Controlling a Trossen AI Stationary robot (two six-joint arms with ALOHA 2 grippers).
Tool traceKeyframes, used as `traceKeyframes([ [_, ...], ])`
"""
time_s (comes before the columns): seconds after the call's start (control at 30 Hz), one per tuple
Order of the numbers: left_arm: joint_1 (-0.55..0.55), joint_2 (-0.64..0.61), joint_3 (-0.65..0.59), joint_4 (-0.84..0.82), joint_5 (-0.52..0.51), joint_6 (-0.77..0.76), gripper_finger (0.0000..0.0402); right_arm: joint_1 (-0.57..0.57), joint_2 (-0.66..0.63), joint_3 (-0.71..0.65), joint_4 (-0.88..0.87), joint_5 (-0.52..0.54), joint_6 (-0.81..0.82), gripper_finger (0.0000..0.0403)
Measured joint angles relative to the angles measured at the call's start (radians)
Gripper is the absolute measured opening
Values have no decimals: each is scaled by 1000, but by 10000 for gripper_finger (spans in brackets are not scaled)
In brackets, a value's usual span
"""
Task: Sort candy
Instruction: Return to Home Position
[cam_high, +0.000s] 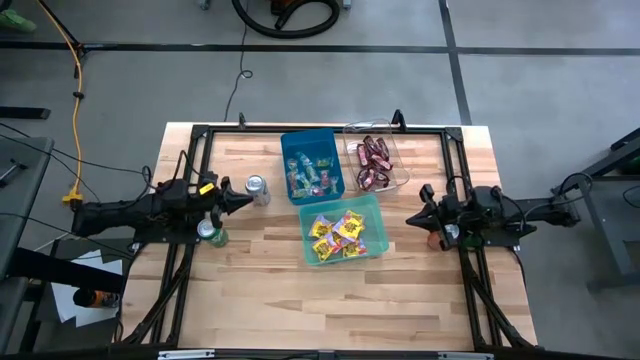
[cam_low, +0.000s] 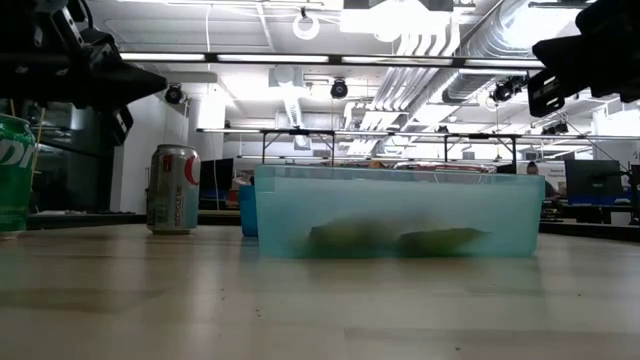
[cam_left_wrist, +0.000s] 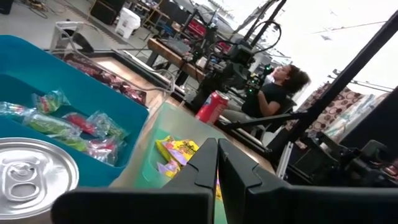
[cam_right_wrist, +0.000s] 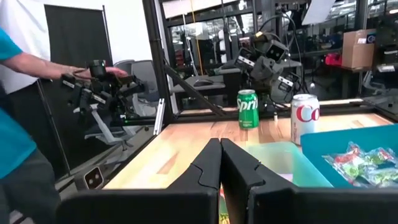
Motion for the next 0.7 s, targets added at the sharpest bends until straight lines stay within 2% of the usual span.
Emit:
traceKeyframes([
  [0.7,-2,1,0,0,7,0,1,0,2,0,-16,0,0,0],
])
